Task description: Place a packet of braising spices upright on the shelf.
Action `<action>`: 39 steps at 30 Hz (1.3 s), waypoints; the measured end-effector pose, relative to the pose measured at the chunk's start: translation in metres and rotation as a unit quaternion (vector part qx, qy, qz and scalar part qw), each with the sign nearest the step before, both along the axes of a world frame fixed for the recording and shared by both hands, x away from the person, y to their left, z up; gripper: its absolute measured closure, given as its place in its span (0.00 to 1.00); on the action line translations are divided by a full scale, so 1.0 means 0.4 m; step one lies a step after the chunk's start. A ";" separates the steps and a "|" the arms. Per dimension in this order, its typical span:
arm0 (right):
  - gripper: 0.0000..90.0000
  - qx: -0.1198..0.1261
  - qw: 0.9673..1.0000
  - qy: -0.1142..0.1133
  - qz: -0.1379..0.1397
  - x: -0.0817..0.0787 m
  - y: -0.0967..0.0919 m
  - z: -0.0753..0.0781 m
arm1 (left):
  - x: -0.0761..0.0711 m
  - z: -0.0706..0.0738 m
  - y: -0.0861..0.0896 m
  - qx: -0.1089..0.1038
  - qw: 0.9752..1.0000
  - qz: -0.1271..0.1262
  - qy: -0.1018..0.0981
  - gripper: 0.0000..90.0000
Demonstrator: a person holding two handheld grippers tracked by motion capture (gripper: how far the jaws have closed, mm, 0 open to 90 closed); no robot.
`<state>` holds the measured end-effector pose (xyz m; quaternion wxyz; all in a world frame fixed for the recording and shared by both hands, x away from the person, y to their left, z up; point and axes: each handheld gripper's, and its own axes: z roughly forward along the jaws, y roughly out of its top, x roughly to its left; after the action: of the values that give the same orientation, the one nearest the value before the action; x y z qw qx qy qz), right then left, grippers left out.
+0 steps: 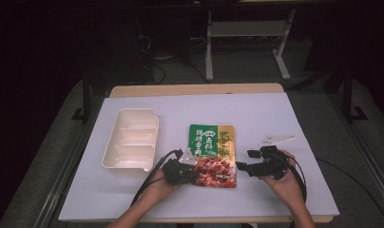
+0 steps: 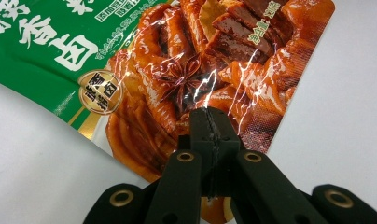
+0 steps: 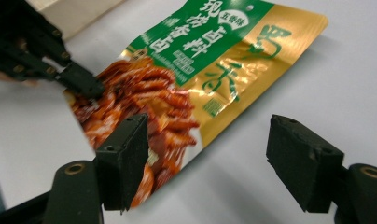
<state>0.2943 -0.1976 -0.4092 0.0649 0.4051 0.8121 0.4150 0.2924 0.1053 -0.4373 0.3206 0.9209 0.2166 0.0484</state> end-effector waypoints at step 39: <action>0.43 -0.046 0.995 0.072 -0.059 0.311 0.058 -0.024 | 0.000 -0.007 0.011 -0.019 1.000 -0.002 -0.002 1.00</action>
<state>0.4186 -0.1745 -0.4190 0.0494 0.4777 0.8075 0.3426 0.2925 0.1098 -0.4401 0.3386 0.9150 0.2146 0.0457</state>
